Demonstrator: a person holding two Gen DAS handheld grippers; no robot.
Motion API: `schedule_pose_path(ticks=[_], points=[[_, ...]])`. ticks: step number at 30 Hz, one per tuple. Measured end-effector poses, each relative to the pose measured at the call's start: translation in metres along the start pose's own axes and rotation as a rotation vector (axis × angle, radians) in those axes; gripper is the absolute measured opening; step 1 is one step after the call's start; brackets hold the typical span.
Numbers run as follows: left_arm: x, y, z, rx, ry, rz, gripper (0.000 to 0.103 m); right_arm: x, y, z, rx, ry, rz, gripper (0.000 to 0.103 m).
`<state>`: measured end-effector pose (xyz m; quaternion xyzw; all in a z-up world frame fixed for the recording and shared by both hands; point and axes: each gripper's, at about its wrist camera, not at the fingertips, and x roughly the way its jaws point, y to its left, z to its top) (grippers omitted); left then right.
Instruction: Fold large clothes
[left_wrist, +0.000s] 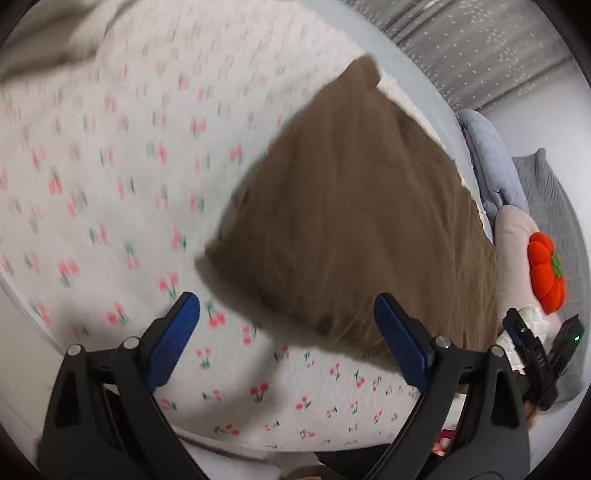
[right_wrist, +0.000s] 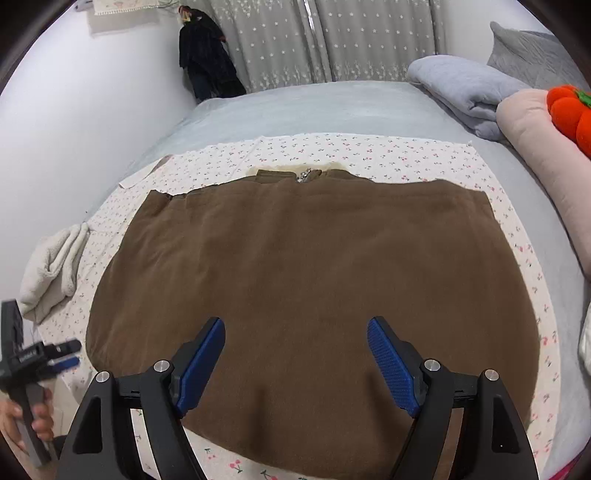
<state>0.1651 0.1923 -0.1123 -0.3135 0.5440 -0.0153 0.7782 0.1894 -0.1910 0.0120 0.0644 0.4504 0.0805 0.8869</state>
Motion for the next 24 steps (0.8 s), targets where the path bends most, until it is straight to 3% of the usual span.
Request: schedule_pose_path(ticks=[3,5,10,16,18,20,24], points=[[0.026,0.007,-0.007,-0.072,0.069,-0.152,0.095,0.007,0.000,-0.009,0.002,0.002,0.001,0.082],[0.037,0.009,-0.008,-0.133,0.038,-0.242,0.094,0.013,0.003,-0.014,-0.008,-0.005,0.000,0.082],[0.051,0.010,-0.001,-0.263,-0.060,-0.332,0.085,0.021,0.012,-0.021,-0.035,-0.051,-0.025,0.082],[0.060,0.006,-0.001,-0.338,-0.135,-0.322,0.081,0.030,0.024,-0.025,-0.057,-0.047,0.009,0.082],[0.061,0.004,0.000,-0.339,-0.161,-0.295,0.070,0.032,0.028,-0.026,-0.075,-0.049,-0.002,0.082],[0.062,0.002,-0.001,-0.326,-0.197,-0.258,0.050,0.035,0.029,-0.029,-0.083,-0.046,-0.014,0.082],[0.053,-0.006,-0.004,-0.247,-0.270,-0.191,0.037,0.035,0.032,-0.034,-0.087,-0.033,0.022,0.082]])
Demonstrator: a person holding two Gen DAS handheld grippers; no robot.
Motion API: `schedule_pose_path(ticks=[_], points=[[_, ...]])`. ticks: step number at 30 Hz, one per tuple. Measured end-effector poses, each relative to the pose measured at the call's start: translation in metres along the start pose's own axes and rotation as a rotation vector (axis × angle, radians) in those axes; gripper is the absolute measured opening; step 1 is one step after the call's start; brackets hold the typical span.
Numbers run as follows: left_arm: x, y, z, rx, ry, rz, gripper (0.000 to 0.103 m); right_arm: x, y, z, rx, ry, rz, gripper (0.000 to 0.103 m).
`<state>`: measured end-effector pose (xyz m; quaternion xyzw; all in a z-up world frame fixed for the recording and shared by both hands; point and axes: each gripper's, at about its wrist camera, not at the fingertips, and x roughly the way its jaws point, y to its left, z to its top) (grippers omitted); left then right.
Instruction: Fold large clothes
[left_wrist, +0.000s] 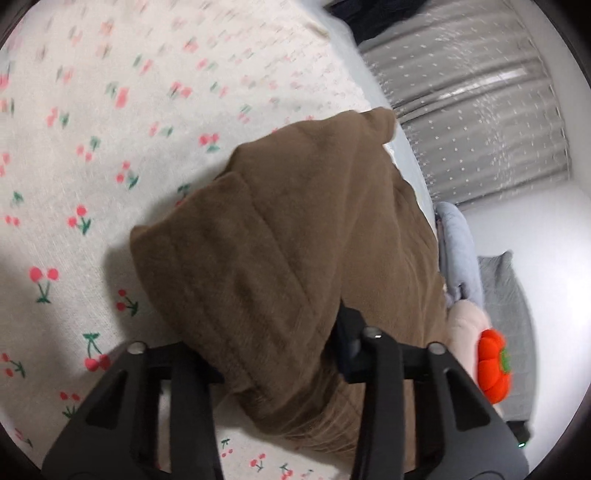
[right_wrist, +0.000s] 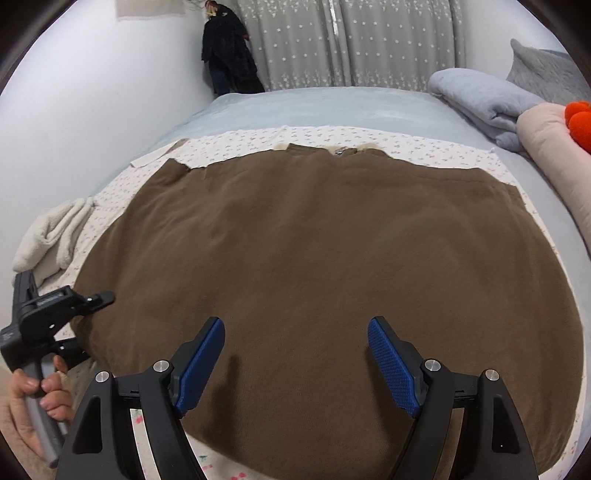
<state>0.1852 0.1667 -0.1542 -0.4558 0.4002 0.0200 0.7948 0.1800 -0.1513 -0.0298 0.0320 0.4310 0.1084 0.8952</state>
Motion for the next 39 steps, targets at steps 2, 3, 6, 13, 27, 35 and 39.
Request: schedule_pose_path(ticks=[2,3,6,13,27,35,39], points=[[-0.008,-0.014,-0.002,0.079,-0.050,0.030,0.030,-0.004,0.002,-0.002,-0.013,-0.002,0.028,0.082],[-0.013,-0.022,-0.003,0.111,-0.073,0.036,0.029,-0.006,0.002,-0.004,-0.020,-0.003,0.042,0.082],[-0.028,-0.047,-0.005,0.187,-0.136,0.014,0.026,-0.007,0.001,-0.008,-0.028,0.025,0.093,0.082],[-0.055,-0.128,-0.023,0.436,-0.198,-0.120,0.022,0.028,-0.029,-0.019,0.146,0.187,0.266,0.081],[-0.031,-0.258,-0.137,0.977,-0.060,-0.263,0.021,-0.056,-0.166,-0.001,0.548,-0.010,0.316,0.081],[0.050,-0.266,-0.237,1.267,0.280,-0.196,0.024,-0.071,-0.250,-0.019,0.785,-0.058,0.332,0.081],[0.076,-0.252,-0.242,1.285,0.360,-0.225,0.025,-0.074,-0.270,-0.030,0.854,-0.071,0.336,0.081]])
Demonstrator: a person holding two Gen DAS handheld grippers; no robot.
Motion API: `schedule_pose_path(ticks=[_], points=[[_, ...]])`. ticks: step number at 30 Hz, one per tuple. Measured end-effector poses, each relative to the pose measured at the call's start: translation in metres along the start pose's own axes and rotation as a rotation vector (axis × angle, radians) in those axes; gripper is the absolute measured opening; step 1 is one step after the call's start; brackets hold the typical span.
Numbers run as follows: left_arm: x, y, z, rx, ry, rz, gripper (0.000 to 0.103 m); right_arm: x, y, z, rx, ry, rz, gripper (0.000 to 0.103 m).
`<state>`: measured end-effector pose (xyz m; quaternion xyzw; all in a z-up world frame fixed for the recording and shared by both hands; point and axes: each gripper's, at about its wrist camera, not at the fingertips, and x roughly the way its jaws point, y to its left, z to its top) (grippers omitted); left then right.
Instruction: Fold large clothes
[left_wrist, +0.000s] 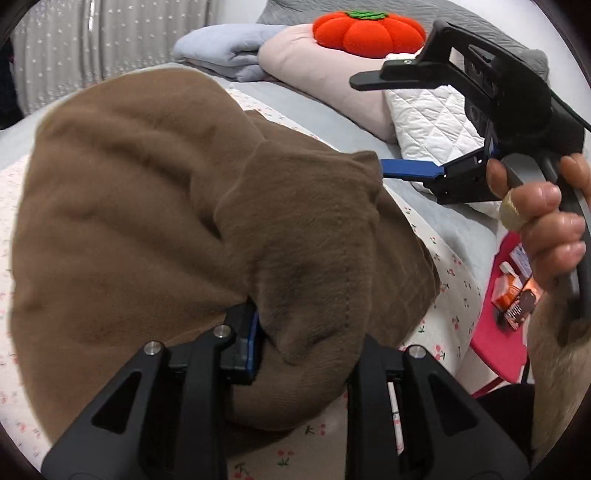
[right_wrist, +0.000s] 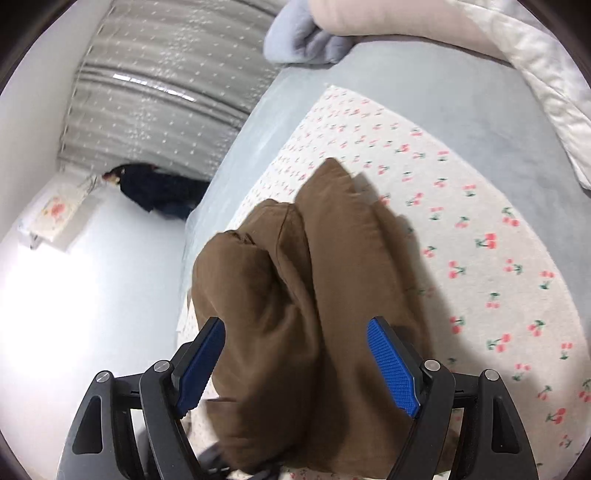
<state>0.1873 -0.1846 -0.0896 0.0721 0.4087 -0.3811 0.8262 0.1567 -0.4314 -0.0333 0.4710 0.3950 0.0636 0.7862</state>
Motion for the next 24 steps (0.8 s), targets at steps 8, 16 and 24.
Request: schedule_pose_path(ticks=[8,16,24], points=[[-0.053,0.013,0.016,-0.005,-0.042,-0.090,0.064,0.001,-0.004,0.004,-0.014,0.037,-0.016,0.082],[-0.122,0.023,0.019,0.015,-0.140,-0.210,0.081,-0.014,-0.004,0.001,-0.043,0.027,-0.015,0.083],[-0.149,0.106,0.018,-0.140,-0.271,-0.029,0.084,-0.003,0.002,0.011,-0.072,0.006,-0.022,0.085]])
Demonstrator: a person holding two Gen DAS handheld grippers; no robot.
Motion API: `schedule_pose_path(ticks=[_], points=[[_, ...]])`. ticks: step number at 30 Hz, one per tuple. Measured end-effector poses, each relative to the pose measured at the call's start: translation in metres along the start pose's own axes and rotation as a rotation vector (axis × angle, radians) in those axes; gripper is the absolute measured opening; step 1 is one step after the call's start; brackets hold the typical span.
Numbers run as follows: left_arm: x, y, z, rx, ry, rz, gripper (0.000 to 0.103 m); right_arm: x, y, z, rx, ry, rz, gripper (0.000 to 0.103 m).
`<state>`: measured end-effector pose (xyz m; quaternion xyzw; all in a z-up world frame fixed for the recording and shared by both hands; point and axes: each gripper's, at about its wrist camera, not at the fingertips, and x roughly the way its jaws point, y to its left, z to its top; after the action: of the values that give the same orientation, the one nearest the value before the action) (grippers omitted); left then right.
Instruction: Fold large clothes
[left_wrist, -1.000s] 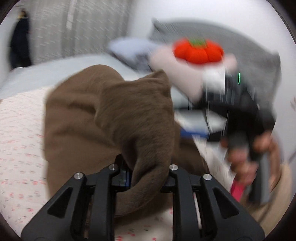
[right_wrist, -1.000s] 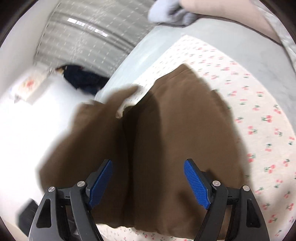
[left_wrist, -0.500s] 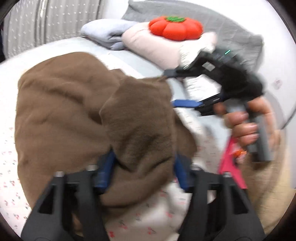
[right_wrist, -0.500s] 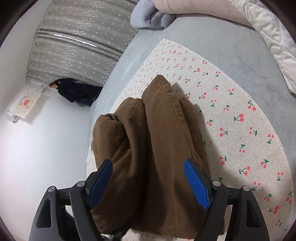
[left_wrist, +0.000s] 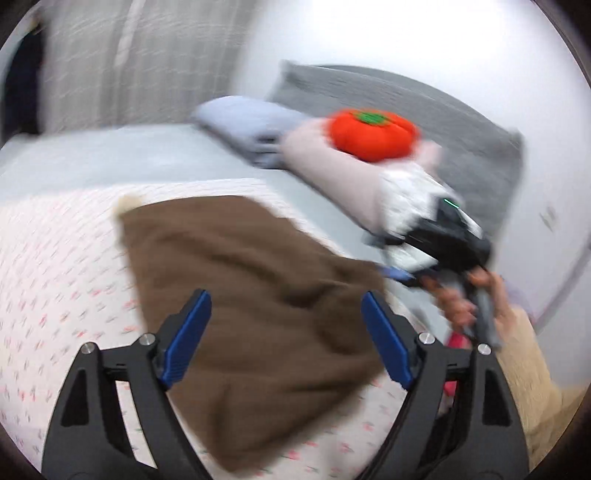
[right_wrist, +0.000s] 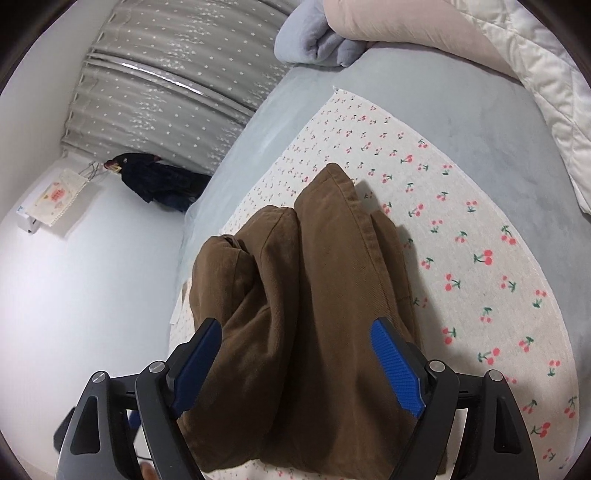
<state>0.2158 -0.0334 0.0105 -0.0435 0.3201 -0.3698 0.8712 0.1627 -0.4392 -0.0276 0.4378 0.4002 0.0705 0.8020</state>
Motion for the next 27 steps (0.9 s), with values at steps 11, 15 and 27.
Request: schedule_pose_path(ticks=[11,15,27], points=[[0.062,0.097,-0.038,-0.325,0.190,0.094,0.084,0.076,0.051,-0.008,-0.101,0.194,0.025,0.093],[0.063,0.102,-0.050,-0.332,0.197,0.092,0.084,0.111,0.058,-0.022,-0.144,0.272,-0.023,0.090],[0.040,0.079,-0.031,-0.320,0.052,-0.031,0.084,0.016,0.114,-0.032,-0.343,-0.072,0.105,0.014]])
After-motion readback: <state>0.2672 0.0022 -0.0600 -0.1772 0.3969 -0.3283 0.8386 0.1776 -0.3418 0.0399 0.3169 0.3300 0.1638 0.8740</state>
